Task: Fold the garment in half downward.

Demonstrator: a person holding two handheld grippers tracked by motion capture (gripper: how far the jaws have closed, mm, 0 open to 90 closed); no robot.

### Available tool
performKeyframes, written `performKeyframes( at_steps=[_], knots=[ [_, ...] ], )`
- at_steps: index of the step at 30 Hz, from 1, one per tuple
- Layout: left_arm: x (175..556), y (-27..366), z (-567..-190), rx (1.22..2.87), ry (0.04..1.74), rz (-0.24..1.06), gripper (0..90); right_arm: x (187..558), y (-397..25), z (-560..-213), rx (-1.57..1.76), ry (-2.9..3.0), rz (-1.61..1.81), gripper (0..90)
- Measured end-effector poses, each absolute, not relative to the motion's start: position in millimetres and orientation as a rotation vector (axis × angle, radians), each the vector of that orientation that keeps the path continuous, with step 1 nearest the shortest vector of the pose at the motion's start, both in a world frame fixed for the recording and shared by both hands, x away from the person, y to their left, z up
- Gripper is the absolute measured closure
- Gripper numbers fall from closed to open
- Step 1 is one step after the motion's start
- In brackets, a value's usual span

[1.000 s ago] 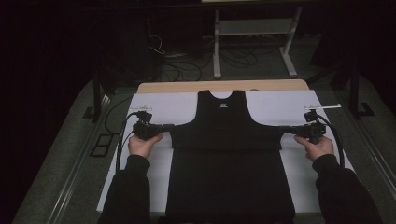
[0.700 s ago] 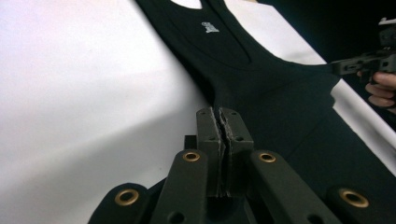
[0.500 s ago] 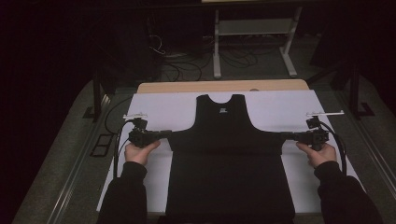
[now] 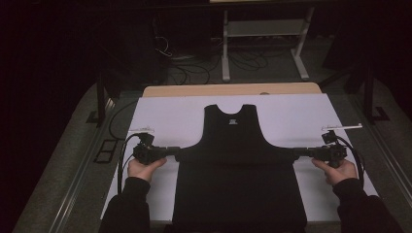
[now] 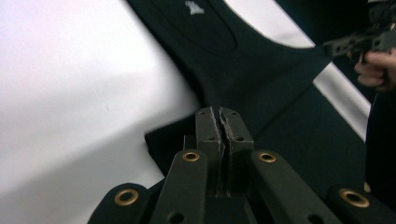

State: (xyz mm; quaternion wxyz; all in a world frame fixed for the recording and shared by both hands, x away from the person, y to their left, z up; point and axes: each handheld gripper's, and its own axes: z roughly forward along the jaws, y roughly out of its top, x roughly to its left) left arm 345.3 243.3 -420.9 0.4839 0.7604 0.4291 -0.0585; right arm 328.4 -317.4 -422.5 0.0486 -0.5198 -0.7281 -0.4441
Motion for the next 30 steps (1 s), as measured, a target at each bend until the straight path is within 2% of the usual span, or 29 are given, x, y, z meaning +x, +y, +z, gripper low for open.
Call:
performKeyframes(
  at_steps=[30],
  knots=[
    [321.3,242.7,-430.4,1.942,1.045,-0.179,86.0,297.0,-319.2,-431.4,-1.554,-2.279,-1.284,83.8]
  ],
)
